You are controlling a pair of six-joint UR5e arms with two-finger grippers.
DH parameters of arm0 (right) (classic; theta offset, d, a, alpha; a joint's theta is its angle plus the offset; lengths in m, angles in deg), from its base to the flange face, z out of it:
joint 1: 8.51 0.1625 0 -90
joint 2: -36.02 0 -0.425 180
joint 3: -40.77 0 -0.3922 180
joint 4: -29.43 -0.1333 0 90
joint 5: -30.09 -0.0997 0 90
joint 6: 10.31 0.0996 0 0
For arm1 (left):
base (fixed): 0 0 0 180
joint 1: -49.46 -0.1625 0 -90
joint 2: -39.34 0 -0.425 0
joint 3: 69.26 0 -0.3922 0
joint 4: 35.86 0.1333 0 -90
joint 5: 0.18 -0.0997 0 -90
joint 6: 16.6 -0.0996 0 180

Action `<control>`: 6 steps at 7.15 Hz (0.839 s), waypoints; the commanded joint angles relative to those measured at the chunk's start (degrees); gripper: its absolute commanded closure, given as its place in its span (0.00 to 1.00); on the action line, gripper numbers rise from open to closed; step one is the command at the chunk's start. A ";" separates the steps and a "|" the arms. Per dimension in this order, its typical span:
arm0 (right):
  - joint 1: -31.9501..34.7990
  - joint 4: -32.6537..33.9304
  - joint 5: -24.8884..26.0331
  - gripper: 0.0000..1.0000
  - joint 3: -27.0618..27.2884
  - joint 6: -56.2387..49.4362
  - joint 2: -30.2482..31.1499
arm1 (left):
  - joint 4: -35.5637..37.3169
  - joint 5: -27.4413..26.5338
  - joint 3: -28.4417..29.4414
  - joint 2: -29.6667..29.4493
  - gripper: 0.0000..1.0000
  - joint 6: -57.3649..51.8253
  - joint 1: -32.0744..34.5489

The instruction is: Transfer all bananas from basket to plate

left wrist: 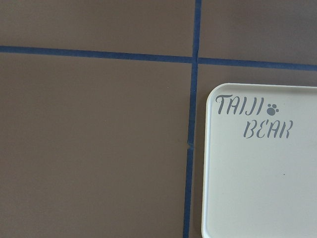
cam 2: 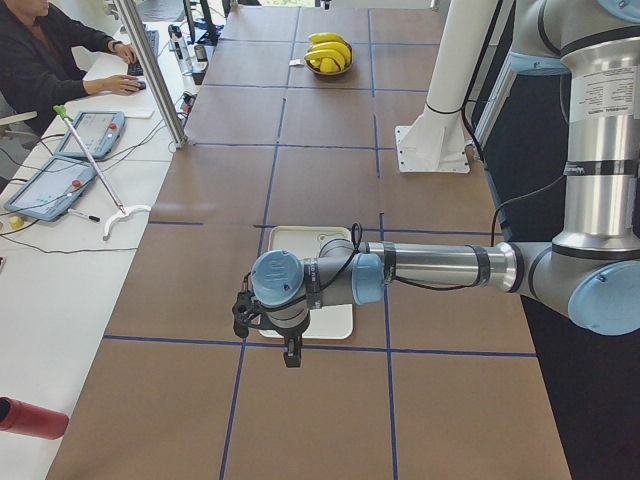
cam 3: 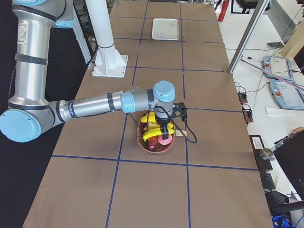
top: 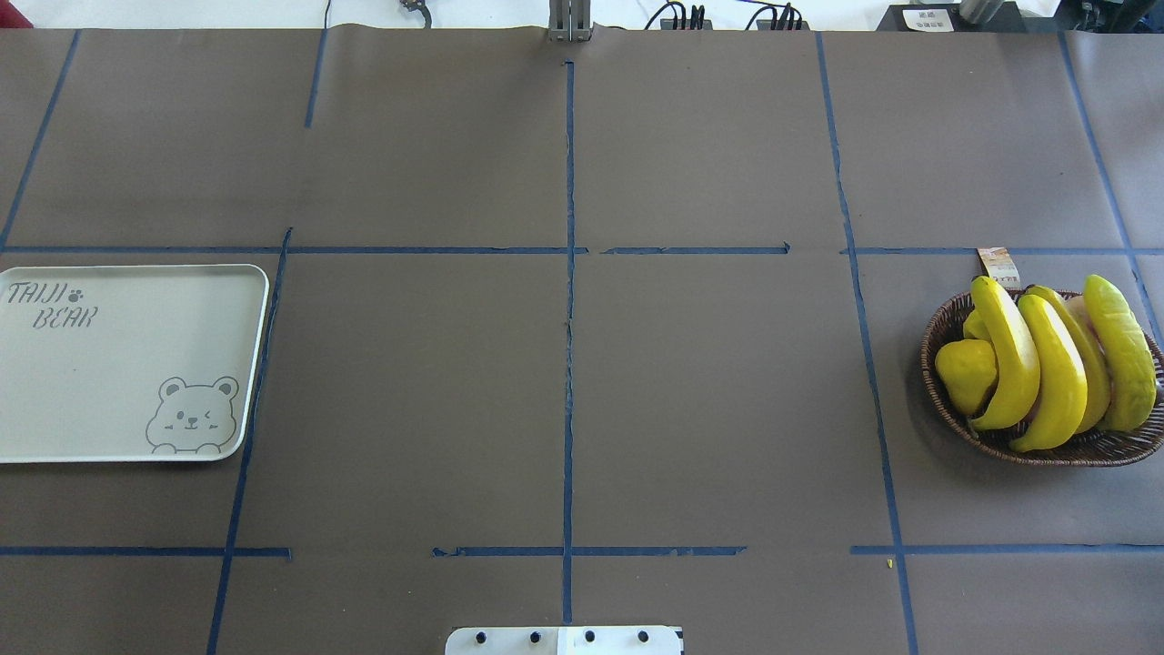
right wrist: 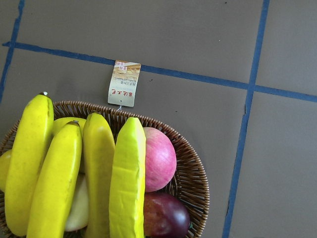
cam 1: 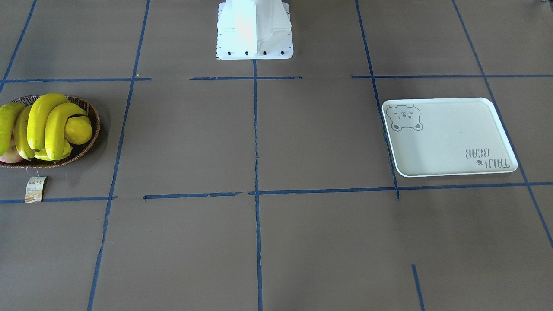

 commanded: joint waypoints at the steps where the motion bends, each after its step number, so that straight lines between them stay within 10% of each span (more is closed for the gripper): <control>1: -8.26 -11.92 2.27 0.00 0.09 10.08 3.91 | -0.09 0.01 -0.09 0.11 0.00 0.00 -0.06; 6: -16.02 -12.20 4.29 0.00 -4.65 9.91 3.48 | -0.78 0.01 0.08 0.02 0.00 -0.09 0.03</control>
